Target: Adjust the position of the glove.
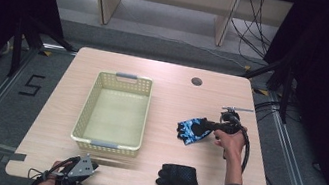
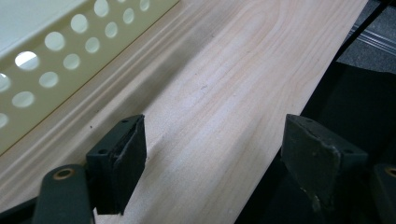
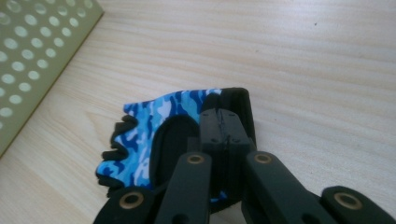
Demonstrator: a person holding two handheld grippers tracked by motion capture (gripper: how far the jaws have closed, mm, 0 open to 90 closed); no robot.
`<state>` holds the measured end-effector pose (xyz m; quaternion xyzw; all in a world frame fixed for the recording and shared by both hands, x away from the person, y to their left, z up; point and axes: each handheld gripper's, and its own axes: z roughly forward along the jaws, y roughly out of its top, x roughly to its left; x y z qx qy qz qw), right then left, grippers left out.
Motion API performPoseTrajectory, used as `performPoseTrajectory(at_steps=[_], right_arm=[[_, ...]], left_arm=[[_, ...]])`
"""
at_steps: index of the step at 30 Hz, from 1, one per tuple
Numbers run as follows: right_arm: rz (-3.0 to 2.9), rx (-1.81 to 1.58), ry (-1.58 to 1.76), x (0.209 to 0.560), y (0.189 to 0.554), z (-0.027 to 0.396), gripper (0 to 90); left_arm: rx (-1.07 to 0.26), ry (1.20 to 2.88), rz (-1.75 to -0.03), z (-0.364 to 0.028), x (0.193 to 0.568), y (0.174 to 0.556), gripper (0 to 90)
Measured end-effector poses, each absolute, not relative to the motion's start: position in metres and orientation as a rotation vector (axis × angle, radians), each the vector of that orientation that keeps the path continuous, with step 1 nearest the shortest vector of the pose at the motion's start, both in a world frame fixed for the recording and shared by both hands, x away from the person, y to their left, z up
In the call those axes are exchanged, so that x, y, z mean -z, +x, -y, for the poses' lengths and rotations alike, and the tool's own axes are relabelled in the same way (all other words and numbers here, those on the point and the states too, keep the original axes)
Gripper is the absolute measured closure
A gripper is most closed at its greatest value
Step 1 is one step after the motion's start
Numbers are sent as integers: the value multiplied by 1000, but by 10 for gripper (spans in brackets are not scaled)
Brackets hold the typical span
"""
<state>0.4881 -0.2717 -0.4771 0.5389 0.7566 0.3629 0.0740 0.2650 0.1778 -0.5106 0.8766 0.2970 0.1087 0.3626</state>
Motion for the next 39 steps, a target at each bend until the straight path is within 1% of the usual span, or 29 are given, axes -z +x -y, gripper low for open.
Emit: performPoseTrajectory(at_steps=[4, 5, 6, 7, 8, 11, 12, 13, 14, 16, 18, 20, 21, 23, 24, 26, 27, 28, 30, 31, 32, 35, 39], right_arm=[[-2236, -1190, 1587, 462, 482, 269, 900], [-2233, -1224, 1561, 451, 478, 266, 900], [-2233, -1224, 1561, 451, 478, 266, 900], [-2220, -1269, 1541, 440, 473, 263, 900], [-2220, -1269, 1541, 440, 473, 263, 900], [-2209, -1331, 1519, 418, 461, 256, 900], [-2209, -1331, 1519, 418, 461, 256, 900], [-2210, -1343, 1464, 415, 460, 257, 900], [-2199, -1372, 1499, 409, 453, 255, 900], [-2195, -1404, 1434, 402, 447, 256, 900], [-2184, -1436, 1455, 393, 435, 254, 900], [-2191, -1454, 1385, 389, 426, 255, 900], [-2200, -1483, 1377, 385, 414, 253, 900], [-2208, -1512, 1348, 383, 401, 252, 900], [-2208, -1512, 1348, 383, 401, 252, 900], [-2219, -1545, 1352, 382, 387, 250, 900], [-2242, -1560, 1327, 381, 374, 247, 900], [-2239, -1567, 1314, 382, 369, 246, 900], [-2251, -1586, 1291, 382, 364, 246, 900], [-2255, -1606, 1239, 383, 353, 243, 900], [-2255, -1606, 1239, 383, 353, 243, 900], [-2280, -1657, 1253, 387, 335, 237, 900], [-2289, -1701, 1226, 393, 323, 231, 900]], left_arm=[[-296, 2270, -736, -178, 510, 266, 219], [-297, 2274, -734, -178, 510, 266, 220], [-298, 2274, -732, -178, 510, 266, 220], [-294, 2267, -735, -178, 510, 266, 220], [-296, 2267, -733, -178, 509, 266, 220], [-291, 2263, -749, -178, 510, 265, 220], [-301, 2272, -731, -179, 509, 266, 220], [-288, 2258, -761, -178, 510, 265, 220], [-289, 2256, -763, -178, 510, 265, 219], [-284, 2258, -759, -178, 510, 265, 219], [-287, 2256, -762, -178, 510, 265, 219], [-288, 2255, -762, -178, 510, 265, 219], [-288, 2257, -761, -178, 510, 265, 219], [-291, 2257, -762, -178, 509, 265, 218], [-290, 2255, -762, -178, 509, 265, 218], [-290, 2262, -759, -178, 510, 266, 218], [-291, 2261, -759, -178, 510, 265, 218], [-297, 2266, -744, -178, 510, 266, 218], [-288, 2254, -766, -177, 510, 265, 218], [-287, 2253, -767, -178, 510, 265, 218], [-287, 2253, -767, -178, 510, 265, 218], [-290, 2253, -768, -178, 510, 265, 218], [-283, 2260, -764, -178, 510, 266, 218]])
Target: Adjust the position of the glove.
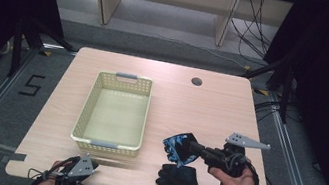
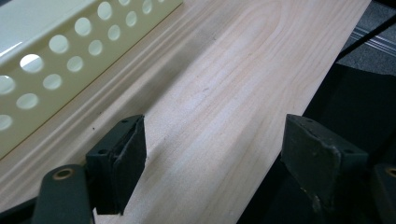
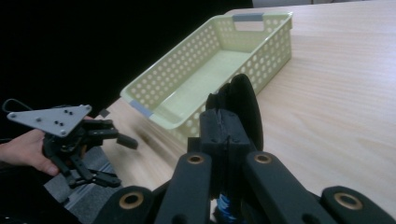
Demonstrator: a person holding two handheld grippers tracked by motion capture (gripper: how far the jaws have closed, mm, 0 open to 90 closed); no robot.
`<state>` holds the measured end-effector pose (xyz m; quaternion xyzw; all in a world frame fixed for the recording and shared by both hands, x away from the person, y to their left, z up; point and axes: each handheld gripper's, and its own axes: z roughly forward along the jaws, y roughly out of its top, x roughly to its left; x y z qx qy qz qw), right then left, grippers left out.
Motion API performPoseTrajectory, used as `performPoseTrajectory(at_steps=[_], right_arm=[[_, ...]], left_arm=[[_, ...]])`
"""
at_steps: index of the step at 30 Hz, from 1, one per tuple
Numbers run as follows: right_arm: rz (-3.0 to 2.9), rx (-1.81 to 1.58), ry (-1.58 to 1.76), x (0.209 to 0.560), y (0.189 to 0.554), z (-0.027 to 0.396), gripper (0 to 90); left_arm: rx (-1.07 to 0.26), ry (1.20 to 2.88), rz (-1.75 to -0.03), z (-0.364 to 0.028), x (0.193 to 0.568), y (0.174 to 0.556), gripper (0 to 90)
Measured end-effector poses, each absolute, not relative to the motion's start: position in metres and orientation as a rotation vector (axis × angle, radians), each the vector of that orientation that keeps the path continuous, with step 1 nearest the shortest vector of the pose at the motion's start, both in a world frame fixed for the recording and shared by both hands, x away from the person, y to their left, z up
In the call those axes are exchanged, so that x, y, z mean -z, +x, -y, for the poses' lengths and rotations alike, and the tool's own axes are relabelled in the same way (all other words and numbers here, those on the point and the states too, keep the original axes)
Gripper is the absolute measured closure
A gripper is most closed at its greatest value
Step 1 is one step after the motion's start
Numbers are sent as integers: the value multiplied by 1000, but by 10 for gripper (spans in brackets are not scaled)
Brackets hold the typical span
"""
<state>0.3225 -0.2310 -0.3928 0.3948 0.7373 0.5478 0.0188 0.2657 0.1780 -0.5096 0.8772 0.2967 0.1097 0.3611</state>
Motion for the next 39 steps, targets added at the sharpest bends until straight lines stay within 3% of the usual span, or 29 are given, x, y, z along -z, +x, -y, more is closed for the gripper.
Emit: performPoseTrajectory(at_steps=[11, 19, 30, 39], right_arm=[[-2342, -1799, 1264, 424, 281, 215, 900], [-2265, -1860, 1353, 445, 278, 225, 900], [-2151, -1791, 1666, 499, 286, 256, 900], [-2167, -1647, 1726, 508, 286, 259, 898]], left_arm=[[-293, 2269, -738, -177, 510, 265, 219], [-284, 2259, -766, -178, 511, 265, 219], [-296, 2278, -740, -178, 510, 266, 219], [-276, 2271, -749, -174, 511, 264, 224]])
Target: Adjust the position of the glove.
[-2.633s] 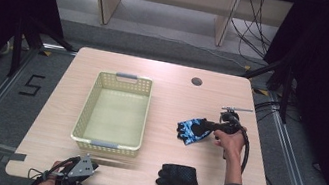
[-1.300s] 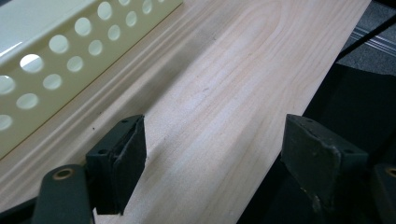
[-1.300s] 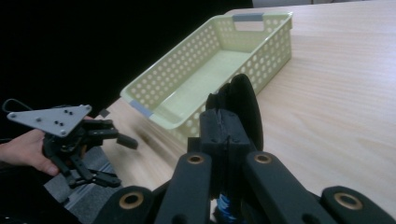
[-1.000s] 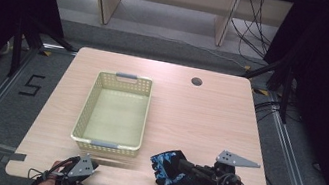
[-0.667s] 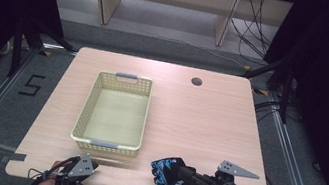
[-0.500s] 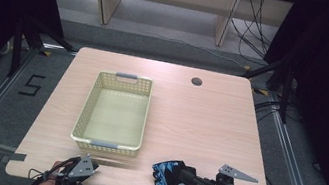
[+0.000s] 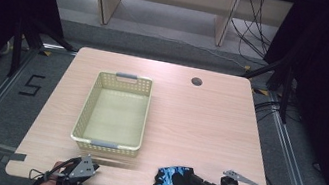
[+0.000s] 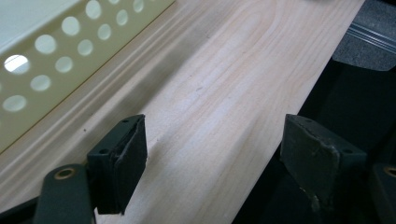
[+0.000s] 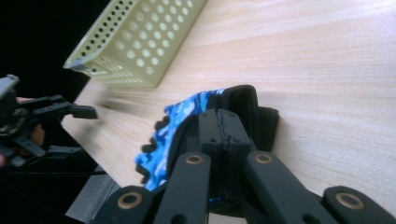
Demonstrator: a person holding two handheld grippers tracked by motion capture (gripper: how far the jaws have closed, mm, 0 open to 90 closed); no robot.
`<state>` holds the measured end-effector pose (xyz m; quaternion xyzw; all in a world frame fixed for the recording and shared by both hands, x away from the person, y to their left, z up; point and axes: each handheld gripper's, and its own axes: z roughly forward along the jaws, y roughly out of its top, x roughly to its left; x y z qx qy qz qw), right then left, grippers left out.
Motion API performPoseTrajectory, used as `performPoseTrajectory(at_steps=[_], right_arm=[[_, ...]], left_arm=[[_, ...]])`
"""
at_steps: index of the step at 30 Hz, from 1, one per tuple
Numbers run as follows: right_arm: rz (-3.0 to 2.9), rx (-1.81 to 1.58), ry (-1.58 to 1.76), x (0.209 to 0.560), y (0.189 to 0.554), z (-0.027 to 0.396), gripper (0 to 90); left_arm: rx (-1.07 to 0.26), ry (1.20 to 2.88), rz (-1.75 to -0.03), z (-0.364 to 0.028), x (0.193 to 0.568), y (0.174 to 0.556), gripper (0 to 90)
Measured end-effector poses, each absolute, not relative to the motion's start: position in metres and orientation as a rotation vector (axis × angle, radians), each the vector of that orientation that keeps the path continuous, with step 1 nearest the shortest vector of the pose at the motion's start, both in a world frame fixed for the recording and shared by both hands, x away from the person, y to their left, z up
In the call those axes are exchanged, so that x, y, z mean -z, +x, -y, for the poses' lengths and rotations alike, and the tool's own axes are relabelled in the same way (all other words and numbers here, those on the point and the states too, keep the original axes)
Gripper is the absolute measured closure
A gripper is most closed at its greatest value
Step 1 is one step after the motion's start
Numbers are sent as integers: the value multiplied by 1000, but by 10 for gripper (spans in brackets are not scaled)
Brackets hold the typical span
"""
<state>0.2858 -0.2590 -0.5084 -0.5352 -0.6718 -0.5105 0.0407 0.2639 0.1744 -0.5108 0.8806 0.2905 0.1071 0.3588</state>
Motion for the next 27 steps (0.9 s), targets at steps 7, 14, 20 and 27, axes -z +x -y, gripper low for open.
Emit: performPoseTrajectory(at_steps=[7, 14, 20, 27], right_arm=[[2098, 1522, -1673, 513, 288, 259, 866], [2154, 1558, -1657, 500, 286, 263, 754], [2196, 1491, -1744, 491, 286, 279, 728], [2283, 1443, -1671, 503, 297, 278, 677]], left_arm=[[-266, 2243, -708, -161, 509, 262, 258], [-262, 2262, -600, -133, 506, 262, 299], [-256, 2263, -539, -111, 504, 269, 330], [-245, 2292, -485, -86, 506, 276, 360]])
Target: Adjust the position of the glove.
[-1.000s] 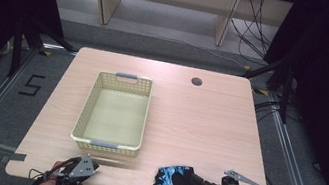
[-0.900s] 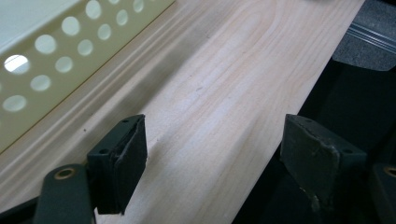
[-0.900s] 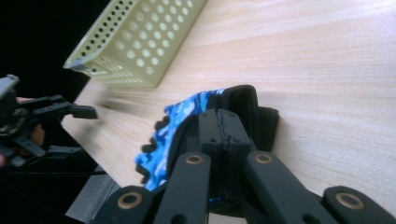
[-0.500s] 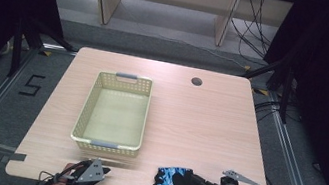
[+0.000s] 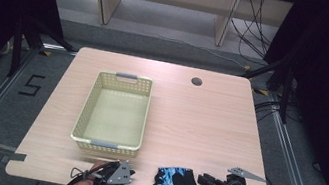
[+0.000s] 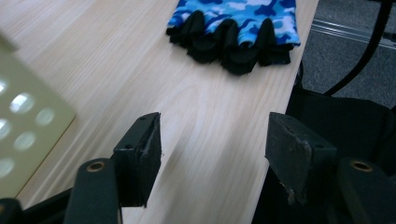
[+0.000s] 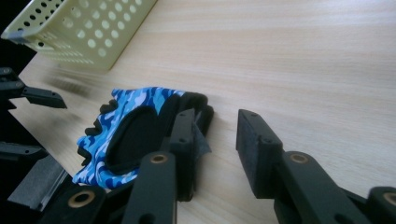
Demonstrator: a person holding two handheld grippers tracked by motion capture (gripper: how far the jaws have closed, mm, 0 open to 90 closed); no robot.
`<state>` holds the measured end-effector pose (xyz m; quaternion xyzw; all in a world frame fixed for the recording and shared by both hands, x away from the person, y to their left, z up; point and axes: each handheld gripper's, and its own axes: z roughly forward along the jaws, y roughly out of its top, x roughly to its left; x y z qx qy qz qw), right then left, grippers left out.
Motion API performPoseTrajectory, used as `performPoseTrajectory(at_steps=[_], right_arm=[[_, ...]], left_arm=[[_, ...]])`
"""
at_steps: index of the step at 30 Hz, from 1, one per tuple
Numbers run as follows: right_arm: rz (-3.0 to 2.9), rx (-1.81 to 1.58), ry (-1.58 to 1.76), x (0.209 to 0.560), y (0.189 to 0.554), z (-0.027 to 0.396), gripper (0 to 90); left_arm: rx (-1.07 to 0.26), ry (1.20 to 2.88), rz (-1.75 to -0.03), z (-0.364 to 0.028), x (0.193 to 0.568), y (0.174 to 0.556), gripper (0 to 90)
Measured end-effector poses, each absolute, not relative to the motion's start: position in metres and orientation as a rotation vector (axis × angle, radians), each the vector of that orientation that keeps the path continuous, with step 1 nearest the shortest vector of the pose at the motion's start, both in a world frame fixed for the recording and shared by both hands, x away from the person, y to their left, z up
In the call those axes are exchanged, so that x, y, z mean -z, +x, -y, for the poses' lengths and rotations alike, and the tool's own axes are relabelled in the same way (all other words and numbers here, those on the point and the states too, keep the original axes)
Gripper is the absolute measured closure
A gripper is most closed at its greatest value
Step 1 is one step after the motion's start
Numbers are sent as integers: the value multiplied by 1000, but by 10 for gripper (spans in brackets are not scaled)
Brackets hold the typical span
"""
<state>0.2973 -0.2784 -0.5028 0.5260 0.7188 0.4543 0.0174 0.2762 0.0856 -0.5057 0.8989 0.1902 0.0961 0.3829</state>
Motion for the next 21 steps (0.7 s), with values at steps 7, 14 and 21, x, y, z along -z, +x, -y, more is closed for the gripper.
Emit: performPoseTrajectory(at_steps=[7, 14, 21], right_arm=[[-2270, -1387, 1647, 505, 304, 274, 666], [-2322, -1425, 1665, 511, 307, 267, 662], [-2322, -1464, 1724, 517, 305, 262, 663]], left_arm=[[-221, 2304, -420, -62, 504, 283, 419], [-234, 2319, -398, -43, 505, 290, 438], [-228, 2348, -369, -32, 511, 294, 504]])
